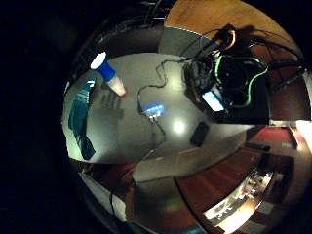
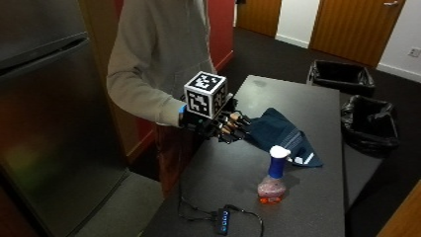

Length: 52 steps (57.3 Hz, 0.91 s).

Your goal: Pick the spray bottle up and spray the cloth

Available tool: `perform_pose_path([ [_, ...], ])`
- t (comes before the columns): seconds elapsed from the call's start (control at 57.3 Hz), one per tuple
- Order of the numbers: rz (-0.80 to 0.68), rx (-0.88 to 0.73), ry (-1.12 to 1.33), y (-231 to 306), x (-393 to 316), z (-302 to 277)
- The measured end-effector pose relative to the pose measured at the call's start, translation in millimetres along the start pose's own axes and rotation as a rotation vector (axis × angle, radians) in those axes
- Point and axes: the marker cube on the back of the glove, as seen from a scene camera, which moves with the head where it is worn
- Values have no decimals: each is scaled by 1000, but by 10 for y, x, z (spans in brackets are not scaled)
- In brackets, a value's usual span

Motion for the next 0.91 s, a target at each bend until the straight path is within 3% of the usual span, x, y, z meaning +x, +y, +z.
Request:
perform_pose_path([
  [0.506,80,149,-258,-120,-140,513],
  [0.908,130,119,-311,-113,-184,933],
])
